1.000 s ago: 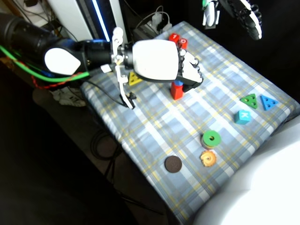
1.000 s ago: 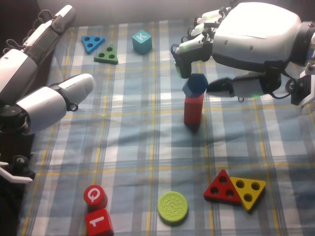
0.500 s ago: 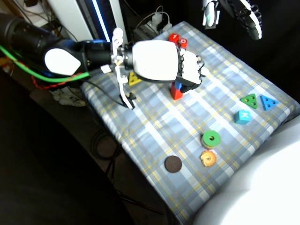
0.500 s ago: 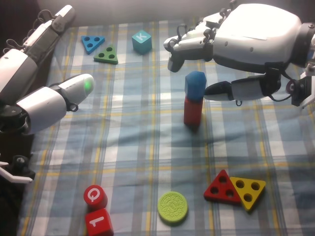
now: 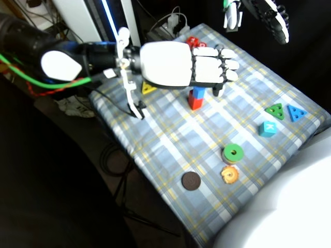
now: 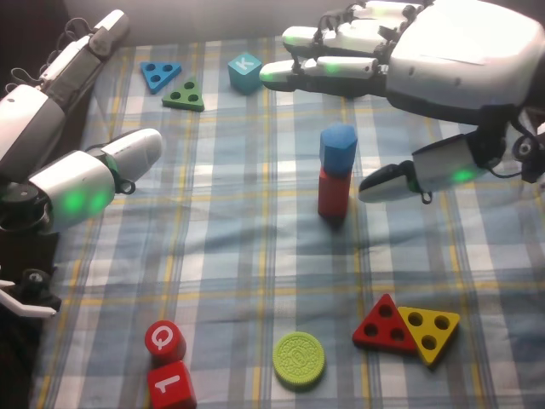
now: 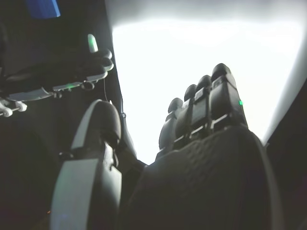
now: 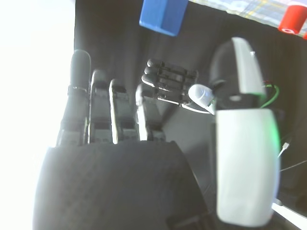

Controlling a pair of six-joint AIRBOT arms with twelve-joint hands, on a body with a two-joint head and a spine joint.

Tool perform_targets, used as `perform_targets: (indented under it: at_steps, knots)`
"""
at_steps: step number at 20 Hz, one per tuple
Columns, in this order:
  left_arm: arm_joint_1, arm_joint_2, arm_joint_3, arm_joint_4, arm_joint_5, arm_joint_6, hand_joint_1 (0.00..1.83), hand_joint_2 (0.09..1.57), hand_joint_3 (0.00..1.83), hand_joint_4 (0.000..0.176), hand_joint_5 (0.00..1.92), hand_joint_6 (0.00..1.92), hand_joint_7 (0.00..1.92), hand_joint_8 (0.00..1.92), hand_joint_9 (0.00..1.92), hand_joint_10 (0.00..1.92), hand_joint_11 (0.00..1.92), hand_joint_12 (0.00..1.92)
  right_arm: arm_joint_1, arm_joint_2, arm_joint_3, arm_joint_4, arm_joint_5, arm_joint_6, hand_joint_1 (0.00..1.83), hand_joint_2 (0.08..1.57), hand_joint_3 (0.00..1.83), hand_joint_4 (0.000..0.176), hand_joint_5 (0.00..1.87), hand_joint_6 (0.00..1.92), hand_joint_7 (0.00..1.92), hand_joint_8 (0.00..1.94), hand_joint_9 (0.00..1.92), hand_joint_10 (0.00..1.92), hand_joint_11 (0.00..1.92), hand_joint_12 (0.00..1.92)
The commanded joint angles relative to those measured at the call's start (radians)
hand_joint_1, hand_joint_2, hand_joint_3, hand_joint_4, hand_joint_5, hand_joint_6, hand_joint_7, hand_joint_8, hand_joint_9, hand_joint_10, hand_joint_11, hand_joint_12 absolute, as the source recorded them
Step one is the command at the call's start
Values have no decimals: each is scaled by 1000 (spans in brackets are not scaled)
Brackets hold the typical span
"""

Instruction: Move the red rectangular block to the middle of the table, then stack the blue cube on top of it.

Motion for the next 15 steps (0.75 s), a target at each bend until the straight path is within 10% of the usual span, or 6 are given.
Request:
perform_targets:
  at_steps: [1, 2, 3, 5, 10, 15]
  knots:
    - [-4, -3, 3, 27, -117, -11, 723, 1343, 2, 57, 32, 1, 0, 0, 0, 0, 0, 0, 8, 7, -7, 26, 116, -2, 717, 934, 0, 176, 0, 0, 0, 0, 0, 58, 0, 1367]
    - [-4, -3, 3, 27, -118, -11, 713, 1343, 2, 59, 30, 0, 0, 0, 0, 0, 0, 0, 6, 13, -11, 26, 122, -2, 705, 930, 1, 125, 0, 0, 0, 0, 0, 11, 0, 772]
    - [-4, -3, 3, 26, -118, -11, 713, 1343, 2, 59, 30, 0, 0, 0, 0, 0, 0, 0, 5, 22, -18, 27, 128, -2, 705, 930, 1, 125, 0, 0, 0, 0, 0, 11, 0, 772]
    - [-3, -3, 1, 26, -120, -11, 726, 1341, 0, 54, 36, 2, 0, 0, 0, 0, 0, 0, 1, 50, -37, 27, 148, -2, 638, 949, 4, 61, 0, 0, 0, 0, 0, 0, 0, 171]
    - [2, 1, -3, 26, -128, -11, 733, 1339, 0, 62, 23, 0, 0, 0, 0, 0, 0, 0, -15, 123, -78, 46, 172, -2, 585, 961, 3, 98, 0, 0, 0, 0, 0, 0, 0, 0]
    - [4, 3, -4, 26, -131, -11, 727, 1336, 0, 56, 30, 5, 0, 0, 0, 0, 0, 0, -79, 200, -131, 193, 235, -139, 512, 963, 4, 175, 0, 0, 0, 0, 0, 0, 3, 1]
